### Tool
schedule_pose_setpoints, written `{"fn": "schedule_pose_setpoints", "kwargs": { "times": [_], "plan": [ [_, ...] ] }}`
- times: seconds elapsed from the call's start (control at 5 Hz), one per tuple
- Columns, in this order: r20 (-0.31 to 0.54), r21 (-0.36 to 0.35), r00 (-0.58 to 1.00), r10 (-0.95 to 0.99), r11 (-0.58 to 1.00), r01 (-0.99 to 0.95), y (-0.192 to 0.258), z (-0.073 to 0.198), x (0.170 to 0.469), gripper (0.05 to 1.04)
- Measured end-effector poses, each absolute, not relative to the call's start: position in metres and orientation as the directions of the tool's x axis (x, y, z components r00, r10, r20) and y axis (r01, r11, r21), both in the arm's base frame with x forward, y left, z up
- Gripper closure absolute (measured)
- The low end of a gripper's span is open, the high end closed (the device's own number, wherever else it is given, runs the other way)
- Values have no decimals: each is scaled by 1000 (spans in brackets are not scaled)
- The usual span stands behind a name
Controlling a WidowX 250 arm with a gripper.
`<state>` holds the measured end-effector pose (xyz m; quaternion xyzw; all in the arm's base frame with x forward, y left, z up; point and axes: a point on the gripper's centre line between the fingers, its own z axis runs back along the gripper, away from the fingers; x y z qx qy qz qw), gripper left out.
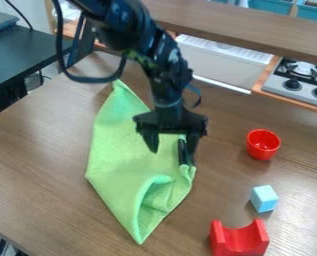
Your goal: Unfold the cloth from top right to bottom left
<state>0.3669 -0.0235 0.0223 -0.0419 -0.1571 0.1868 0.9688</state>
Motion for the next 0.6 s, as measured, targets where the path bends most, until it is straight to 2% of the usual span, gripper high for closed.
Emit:
{"fn": "schedule_pose_setpoints", "kwargs": {
  "times": [0.2,0.6],
  "plan": [
    [282,-156,863,418,908,-389,-25,10,369,127],
    [277,-171,848,452,891,-420,-25,4,376,699]
  ]
}}
